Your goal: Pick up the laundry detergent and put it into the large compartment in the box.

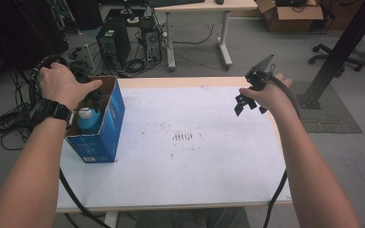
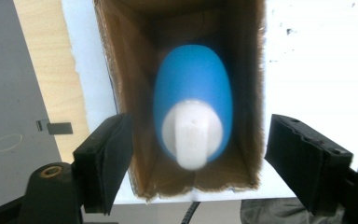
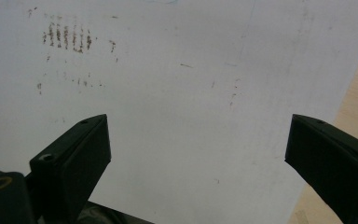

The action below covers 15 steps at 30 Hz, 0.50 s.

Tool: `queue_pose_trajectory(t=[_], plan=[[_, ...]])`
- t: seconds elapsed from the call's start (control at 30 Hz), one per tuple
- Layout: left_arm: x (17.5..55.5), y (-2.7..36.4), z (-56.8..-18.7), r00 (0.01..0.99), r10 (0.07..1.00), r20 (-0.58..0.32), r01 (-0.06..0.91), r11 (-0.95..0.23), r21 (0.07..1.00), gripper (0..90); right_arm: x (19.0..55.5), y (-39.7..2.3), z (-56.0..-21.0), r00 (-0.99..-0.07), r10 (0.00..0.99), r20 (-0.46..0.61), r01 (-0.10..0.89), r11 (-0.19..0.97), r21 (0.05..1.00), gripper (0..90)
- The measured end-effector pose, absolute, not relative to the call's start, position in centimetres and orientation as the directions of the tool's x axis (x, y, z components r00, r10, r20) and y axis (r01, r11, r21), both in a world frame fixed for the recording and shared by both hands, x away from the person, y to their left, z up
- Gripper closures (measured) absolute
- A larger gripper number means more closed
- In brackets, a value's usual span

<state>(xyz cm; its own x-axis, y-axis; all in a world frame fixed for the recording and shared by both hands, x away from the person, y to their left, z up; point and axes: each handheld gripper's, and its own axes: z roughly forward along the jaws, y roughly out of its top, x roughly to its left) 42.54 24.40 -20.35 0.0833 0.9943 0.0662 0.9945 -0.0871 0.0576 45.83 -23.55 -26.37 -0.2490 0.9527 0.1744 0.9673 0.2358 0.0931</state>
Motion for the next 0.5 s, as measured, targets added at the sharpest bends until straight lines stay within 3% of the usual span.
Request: queue_pose_trajectory(t=[0.5], plan=[[42.2,19.4,-18.1,0.162,0.986,0.024,0.98,-0.164,0.11,12.0,45.2,-23.9,-25.6,-0.249,0.952,0.179,0.967,0.233,0.108,7.2]])
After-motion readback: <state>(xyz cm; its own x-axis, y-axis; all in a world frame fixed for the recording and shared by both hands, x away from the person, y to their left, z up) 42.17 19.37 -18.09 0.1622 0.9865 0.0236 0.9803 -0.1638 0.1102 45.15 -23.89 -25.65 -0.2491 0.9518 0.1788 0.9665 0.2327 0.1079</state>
